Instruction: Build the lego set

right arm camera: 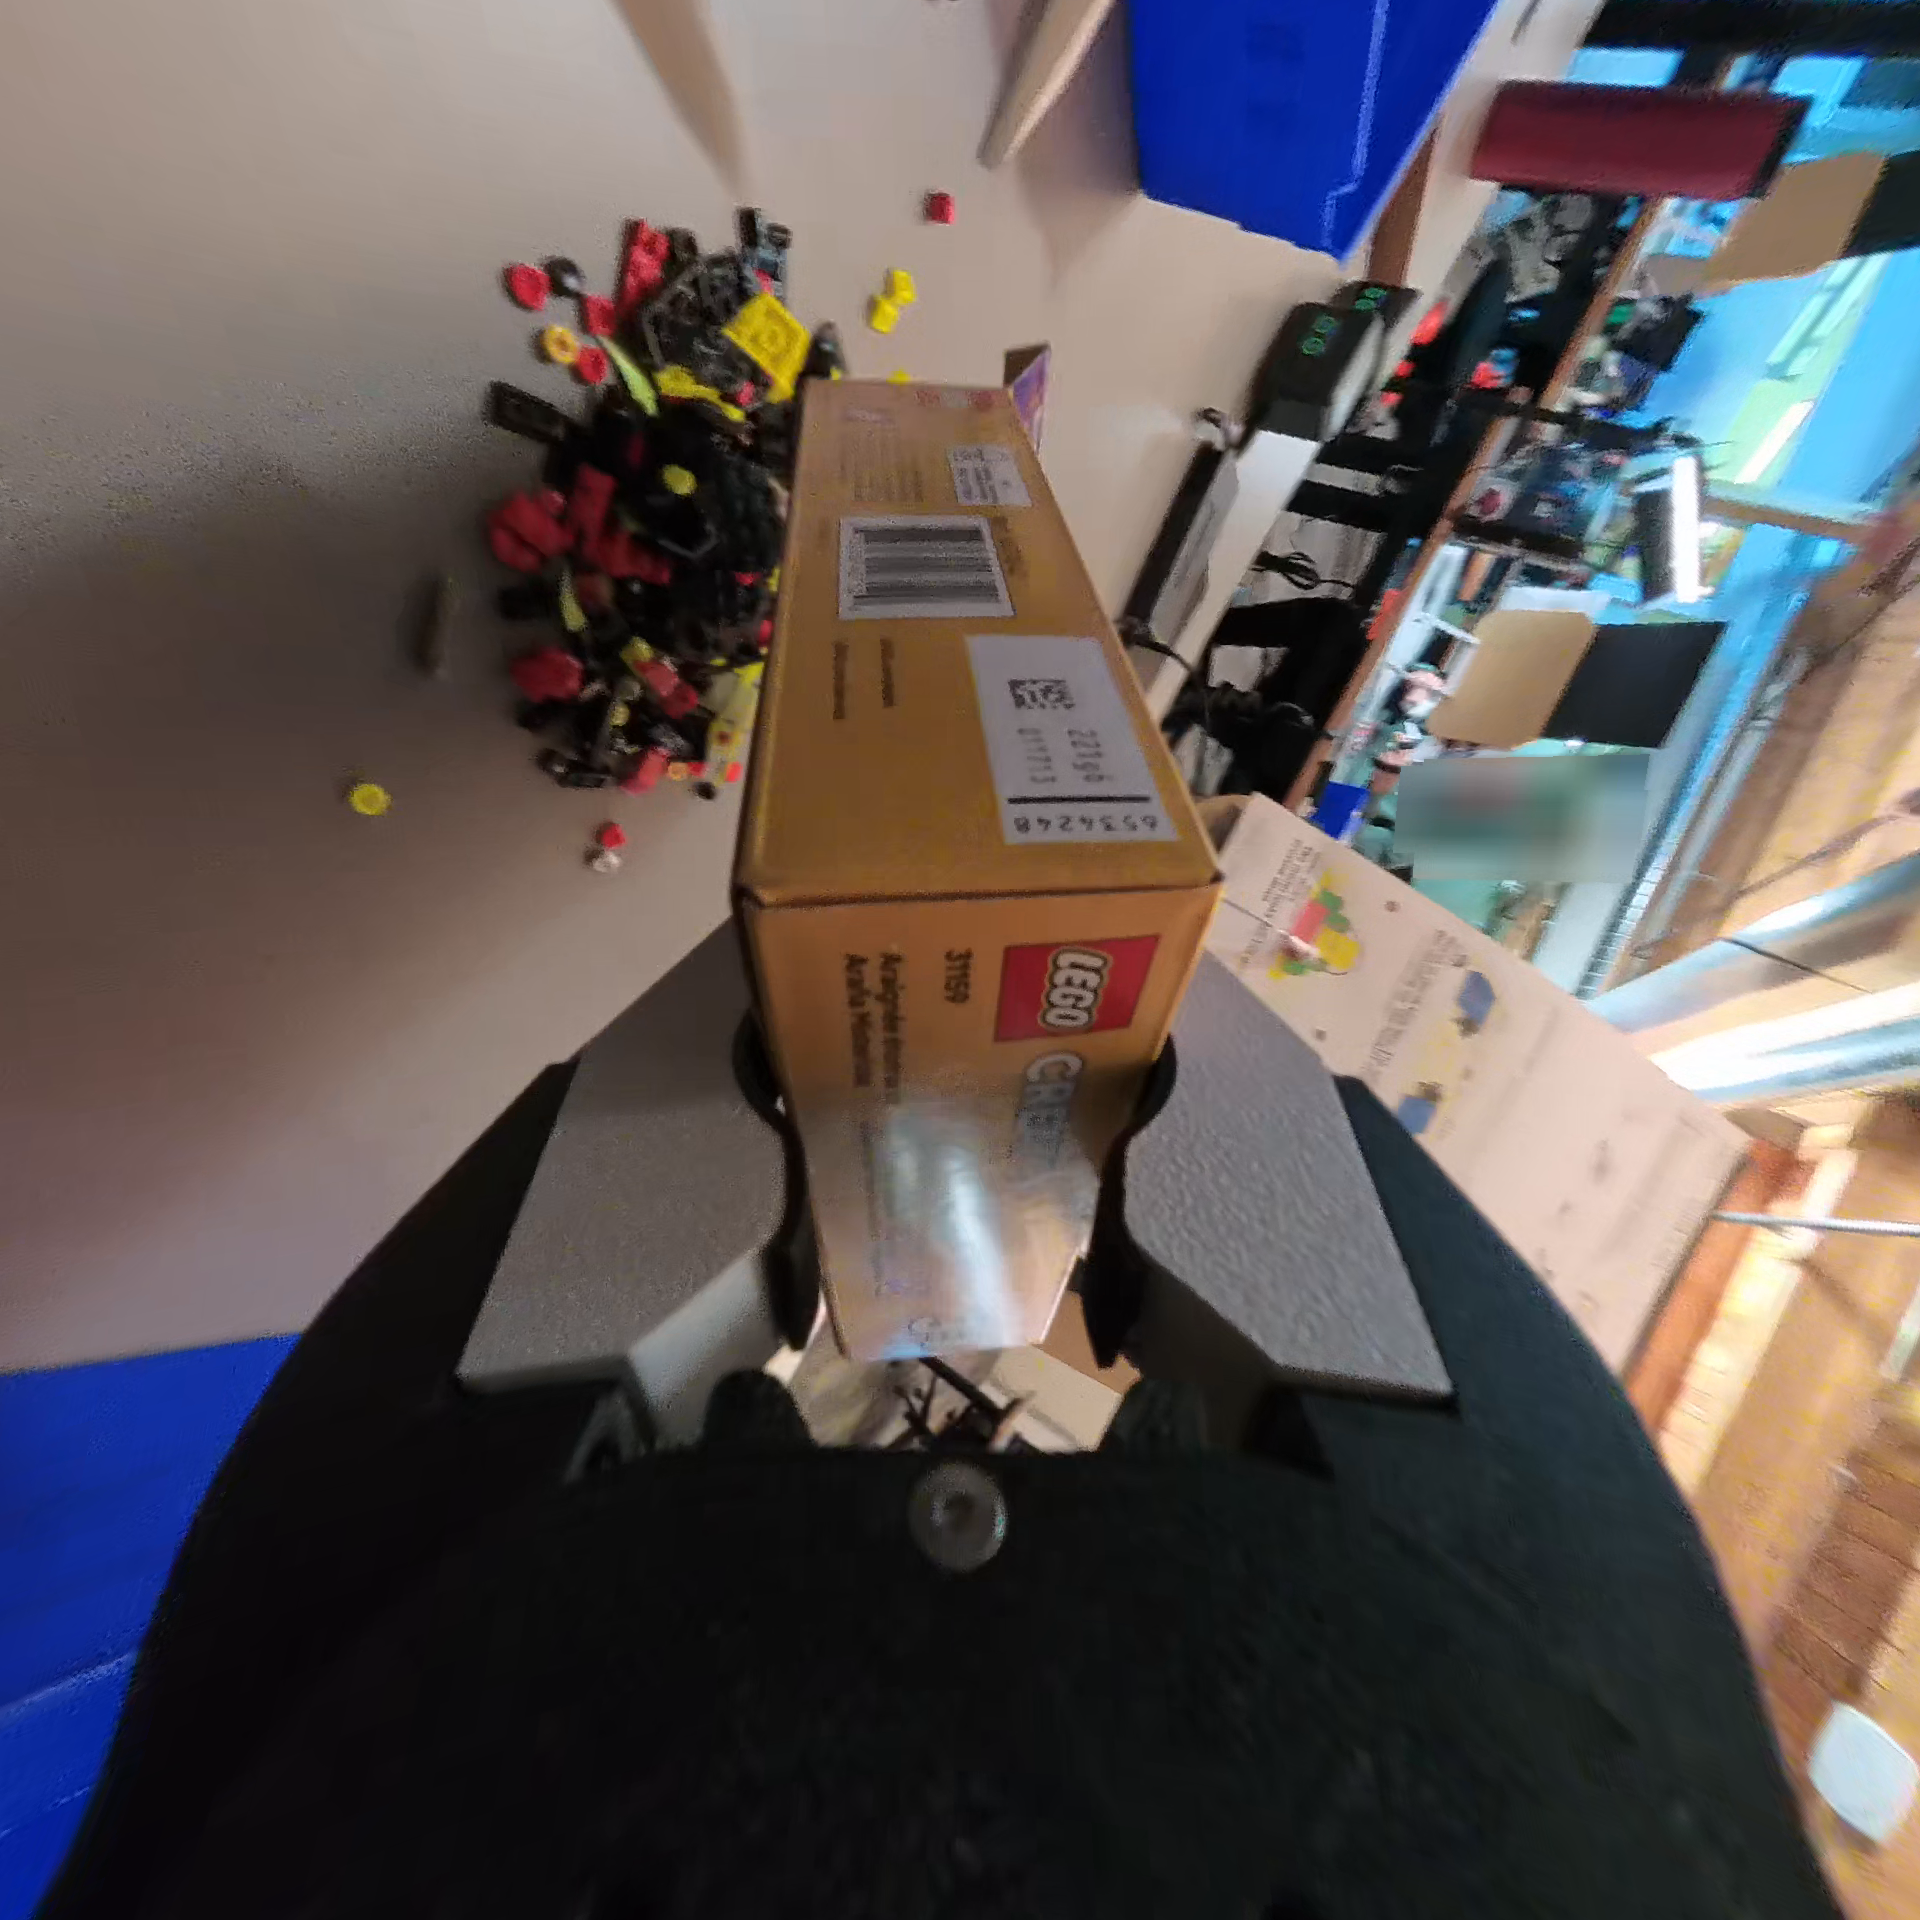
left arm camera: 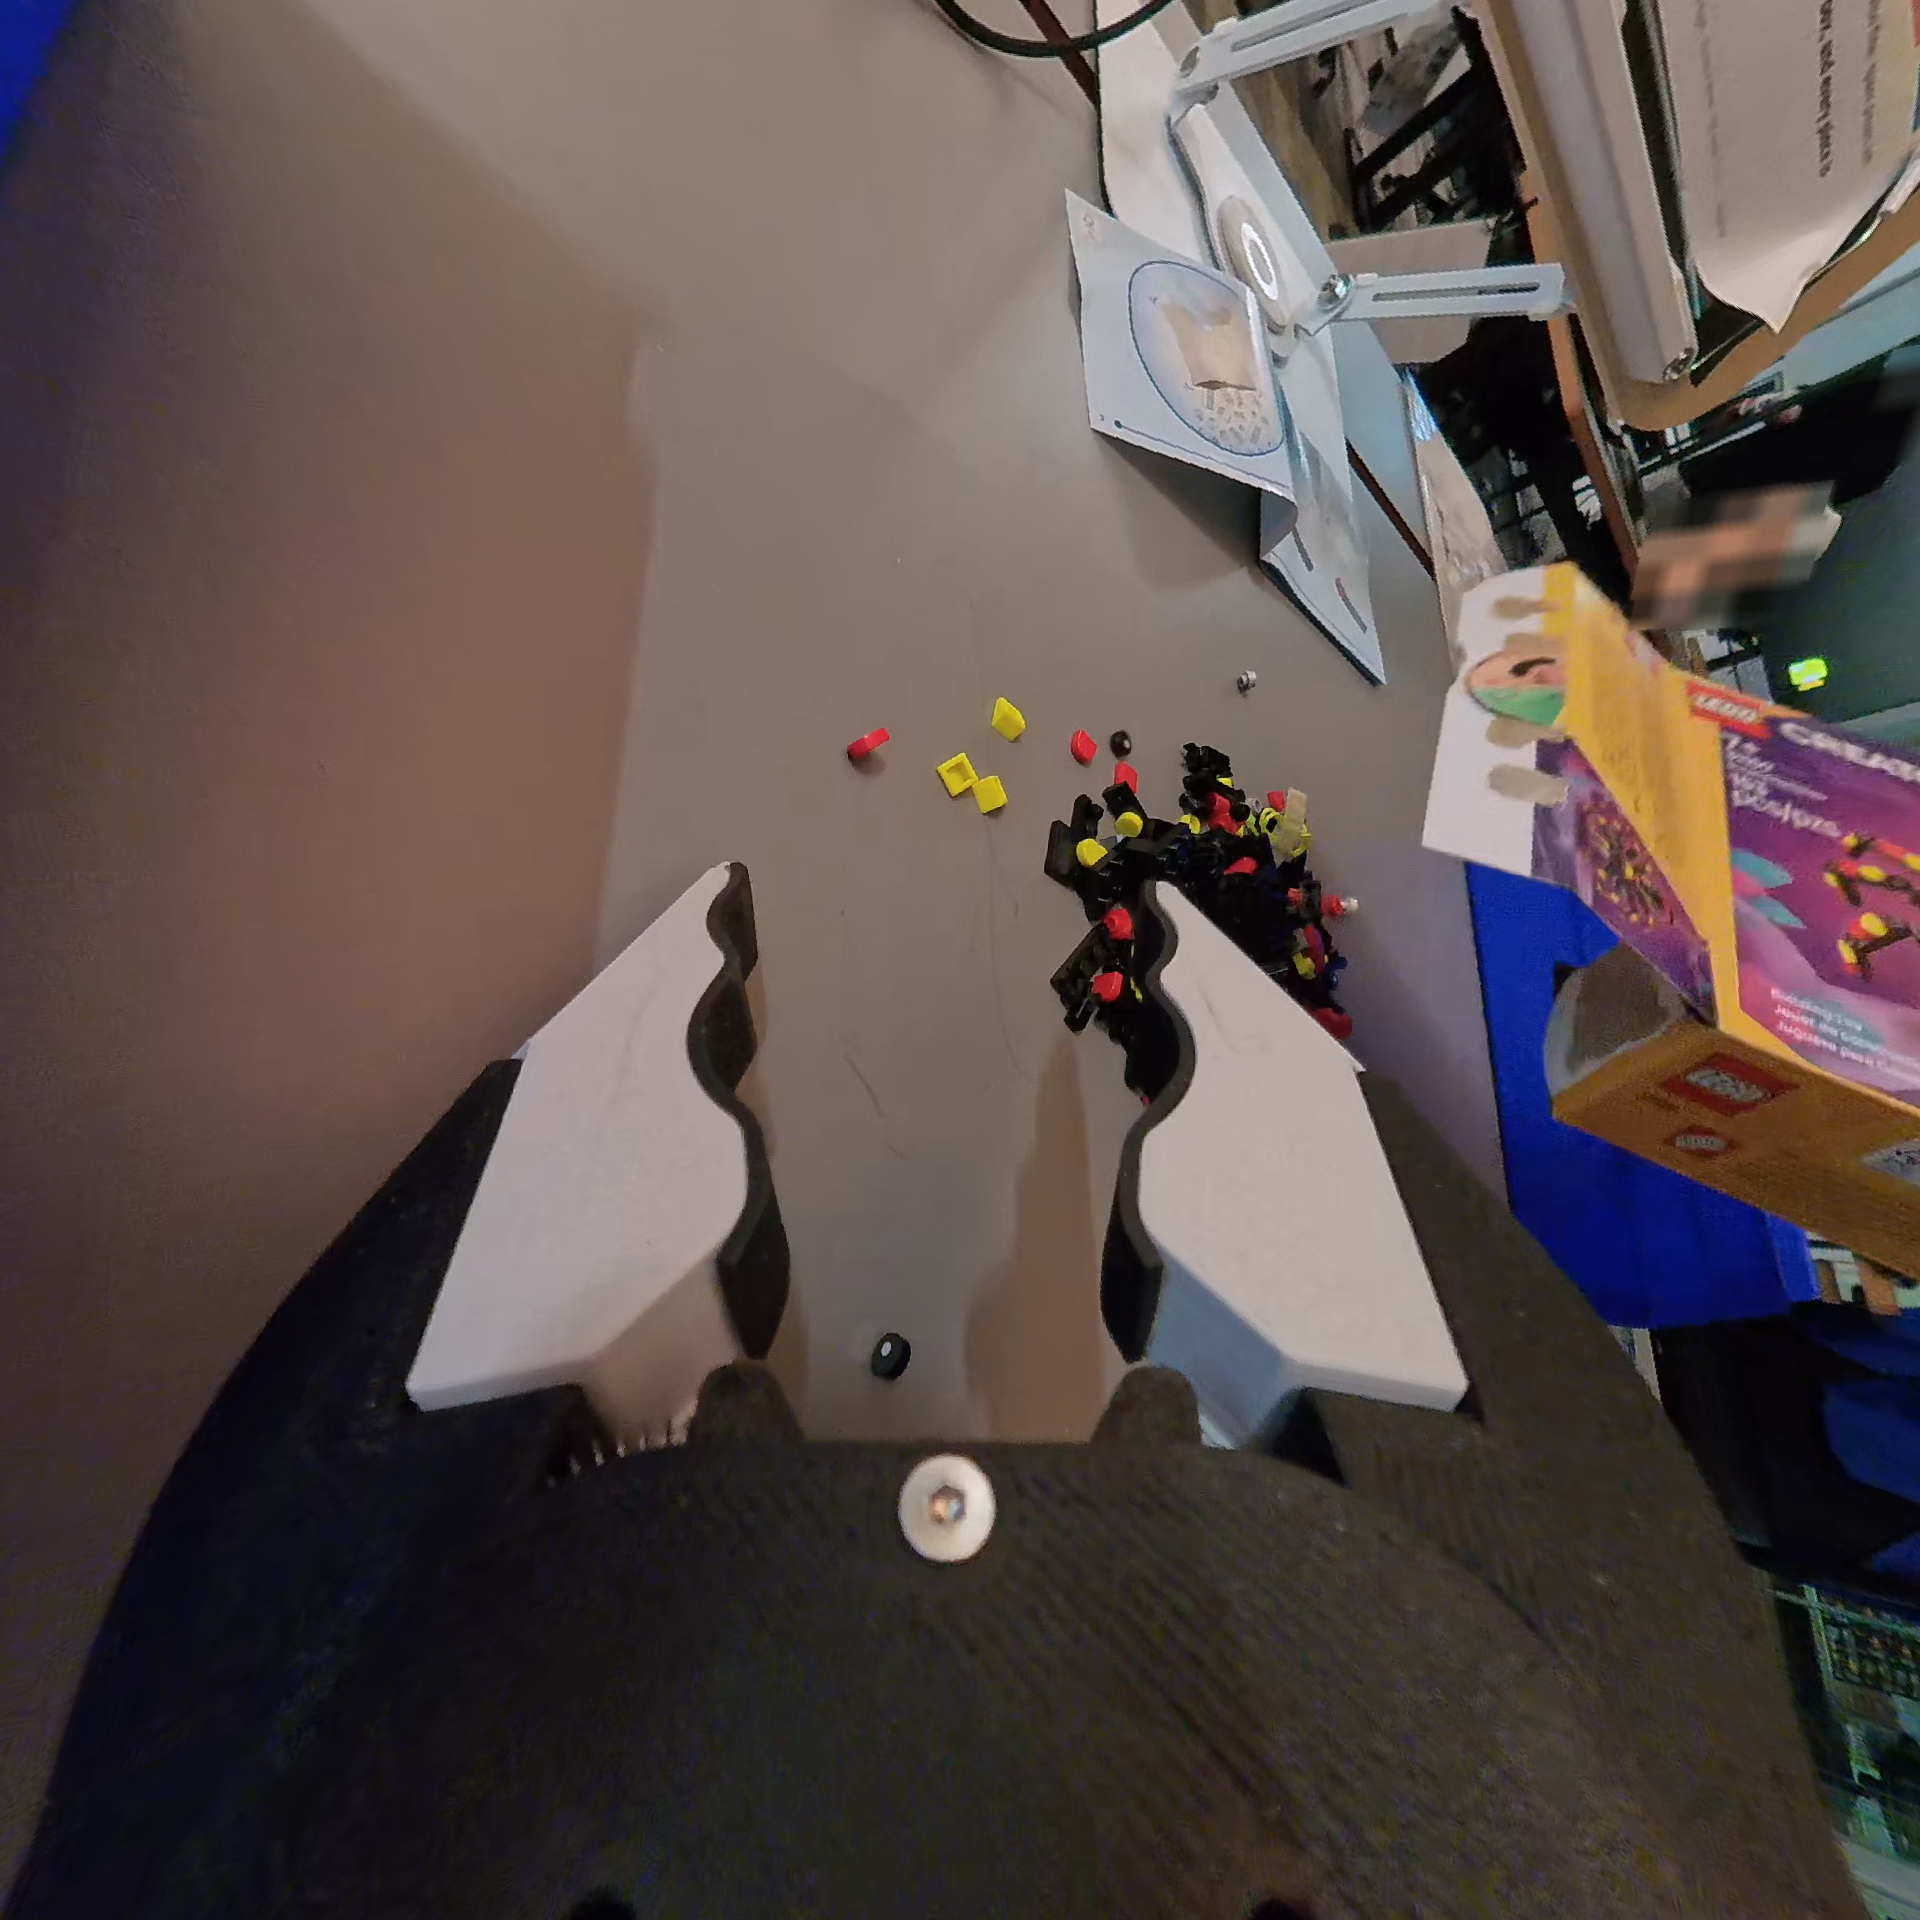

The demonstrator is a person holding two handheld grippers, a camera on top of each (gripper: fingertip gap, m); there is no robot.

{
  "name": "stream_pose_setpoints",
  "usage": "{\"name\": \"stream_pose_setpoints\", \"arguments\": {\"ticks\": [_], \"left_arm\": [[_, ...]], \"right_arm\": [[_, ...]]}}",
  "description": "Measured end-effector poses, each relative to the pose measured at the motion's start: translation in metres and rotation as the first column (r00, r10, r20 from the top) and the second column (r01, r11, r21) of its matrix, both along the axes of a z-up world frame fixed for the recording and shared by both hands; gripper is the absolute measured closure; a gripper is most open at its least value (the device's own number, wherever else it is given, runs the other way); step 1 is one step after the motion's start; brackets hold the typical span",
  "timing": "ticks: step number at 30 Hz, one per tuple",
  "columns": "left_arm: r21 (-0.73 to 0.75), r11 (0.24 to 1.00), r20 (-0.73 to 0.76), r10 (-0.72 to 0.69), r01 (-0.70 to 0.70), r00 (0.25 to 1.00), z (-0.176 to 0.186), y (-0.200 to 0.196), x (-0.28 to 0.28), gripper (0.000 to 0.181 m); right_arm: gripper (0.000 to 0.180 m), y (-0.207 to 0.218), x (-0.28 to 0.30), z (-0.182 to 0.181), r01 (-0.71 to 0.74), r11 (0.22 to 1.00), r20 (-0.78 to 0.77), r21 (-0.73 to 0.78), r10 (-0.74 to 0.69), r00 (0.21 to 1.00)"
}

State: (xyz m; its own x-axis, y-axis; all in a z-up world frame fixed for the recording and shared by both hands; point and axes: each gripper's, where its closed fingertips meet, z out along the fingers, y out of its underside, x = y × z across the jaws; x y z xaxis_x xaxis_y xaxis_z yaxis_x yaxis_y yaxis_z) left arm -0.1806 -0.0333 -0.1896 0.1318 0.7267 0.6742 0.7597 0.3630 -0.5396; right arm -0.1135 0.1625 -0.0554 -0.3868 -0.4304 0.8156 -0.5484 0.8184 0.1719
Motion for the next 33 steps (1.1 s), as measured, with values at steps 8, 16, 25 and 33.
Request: {"name": "stream_pose_setpoints", "arguments": {"ticks": [8, 16, 25, 33], "left_arm": [[0.002, 1.000, -0.001, 0.001, -0.001, 1.000, 0.001, 0.000, 0.000, 0.109], [0.004, 1.000, 0.003, -0.003, 0.003, 1.000, -0.001, 0.001, 0.000, 0.109], [0.003, 1.000, -0.012, 0.006, -0.006, 1.000, 0.002, 0.000, -0.002, 0.109], [-0.055, 0.998, -0.132, -0.029, 0.022, 0.991, 0.020, 0.004, -0.003, 0.107]], "right_arm": [[0.122, 0.010, -0.001, -0.018, 0.034, 0.998, 0.044, 0.048, -0.037, 0.998], [0.121, 0.000, -0.001, -0.010, -0.015, 1.000, -0.027, 0.004, 0.015, 1.000], [0.120, -0.008, 0.001, 0.014, 0.028, 0.971, 0.005, -0.236, -0.028, 1.000], [0.119, 0.020, 0.016, 0.090, 0.118, 0.504, 0.095, -0.855, -0.071, 0.993]]}}
